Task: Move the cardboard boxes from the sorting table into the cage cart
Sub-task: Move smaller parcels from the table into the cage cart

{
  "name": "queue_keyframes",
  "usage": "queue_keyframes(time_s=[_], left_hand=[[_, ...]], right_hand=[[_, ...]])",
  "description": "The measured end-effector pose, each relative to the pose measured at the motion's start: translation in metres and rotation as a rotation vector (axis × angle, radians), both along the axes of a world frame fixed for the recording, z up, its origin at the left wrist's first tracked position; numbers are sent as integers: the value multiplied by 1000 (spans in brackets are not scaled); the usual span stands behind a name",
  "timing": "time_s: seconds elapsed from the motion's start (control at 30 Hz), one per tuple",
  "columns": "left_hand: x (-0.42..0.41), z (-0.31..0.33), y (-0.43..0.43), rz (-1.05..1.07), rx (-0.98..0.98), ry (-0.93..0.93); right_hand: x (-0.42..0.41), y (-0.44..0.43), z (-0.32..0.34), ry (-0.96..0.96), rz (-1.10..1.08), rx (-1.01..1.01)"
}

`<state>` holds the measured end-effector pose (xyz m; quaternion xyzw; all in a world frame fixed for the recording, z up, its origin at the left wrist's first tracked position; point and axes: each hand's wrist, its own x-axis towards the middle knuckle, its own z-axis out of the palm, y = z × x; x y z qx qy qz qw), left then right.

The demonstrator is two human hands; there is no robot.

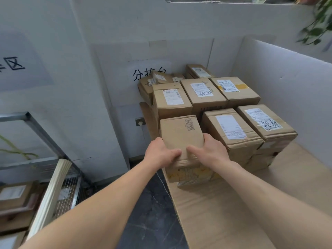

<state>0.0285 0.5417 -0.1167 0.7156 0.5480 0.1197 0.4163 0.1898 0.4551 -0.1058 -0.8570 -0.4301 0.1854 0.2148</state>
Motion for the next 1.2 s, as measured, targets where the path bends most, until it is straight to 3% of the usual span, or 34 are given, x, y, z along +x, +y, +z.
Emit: queue_keyframes(time_s=[0.53, 0.9, 1.2], left_hand=[[-217, 72, -8, 180, 168, -120], [-421, 90, 1, 551, 254, -127], [-540, 66, 8, 891, 268, -72]], right_hand=[[-202, 23, 77, -39, 210, 154], [-402, 93, 100, -50, 570, 207], [-530, 158, 81, 2, 893, 227]])
